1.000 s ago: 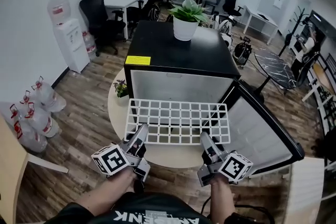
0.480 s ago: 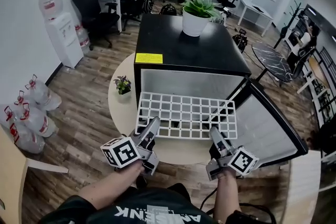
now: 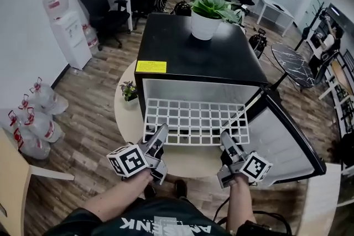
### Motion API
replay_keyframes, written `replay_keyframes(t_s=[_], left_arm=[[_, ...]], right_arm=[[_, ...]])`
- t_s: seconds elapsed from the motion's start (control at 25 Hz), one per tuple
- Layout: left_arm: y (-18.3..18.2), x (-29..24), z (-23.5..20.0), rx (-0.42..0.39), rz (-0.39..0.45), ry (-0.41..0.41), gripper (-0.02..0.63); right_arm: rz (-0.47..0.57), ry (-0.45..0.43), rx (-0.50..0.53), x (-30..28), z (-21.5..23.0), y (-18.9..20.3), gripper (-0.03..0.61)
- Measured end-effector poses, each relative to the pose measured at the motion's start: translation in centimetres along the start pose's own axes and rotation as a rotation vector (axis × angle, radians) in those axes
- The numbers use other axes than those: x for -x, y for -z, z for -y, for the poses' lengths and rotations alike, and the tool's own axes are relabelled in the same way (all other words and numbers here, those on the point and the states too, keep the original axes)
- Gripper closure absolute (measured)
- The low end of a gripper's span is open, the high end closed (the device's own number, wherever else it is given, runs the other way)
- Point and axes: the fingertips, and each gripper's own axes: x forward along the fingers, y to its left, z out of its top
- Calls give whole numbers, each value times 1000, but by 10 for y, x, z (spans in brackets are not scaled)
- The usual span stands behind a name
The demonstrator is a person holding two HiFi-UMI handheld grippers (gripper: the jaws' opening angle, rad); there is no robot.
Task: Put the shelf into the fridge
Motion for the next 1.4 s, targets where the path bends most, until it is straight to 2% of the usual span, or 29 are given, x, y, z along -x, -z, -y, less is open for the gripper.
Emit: replay_keyframes(t_s=[0.28,0.32,0.44,0.48,0.76,0.92,1.4], left_arm=[[-2,-12,-3,10,12,-25,528],[-3,-13,-4,9,14,-26,528],[-4,-14,-5,9,24,-24,528],[-4,-15,-5,12,27,-26,528],[-5,-18,-10,47,26,-35,529],[-8,-25,-10,69,29,-36,529],[-18,-47,-15,63,48,-44,531]], right_arm=[[-27,-16,-7,-11,8,-12,451],[-36,8,18,-10,13,-14,451],[-91,228,216,7,45,-26,453],[-97,257,241,9,49,-27,451],[-97,227,219,-2,43,-26,453],[-100,229,240,-8,39,-33,453],[-103,211,255,-30,46,-54,454]])
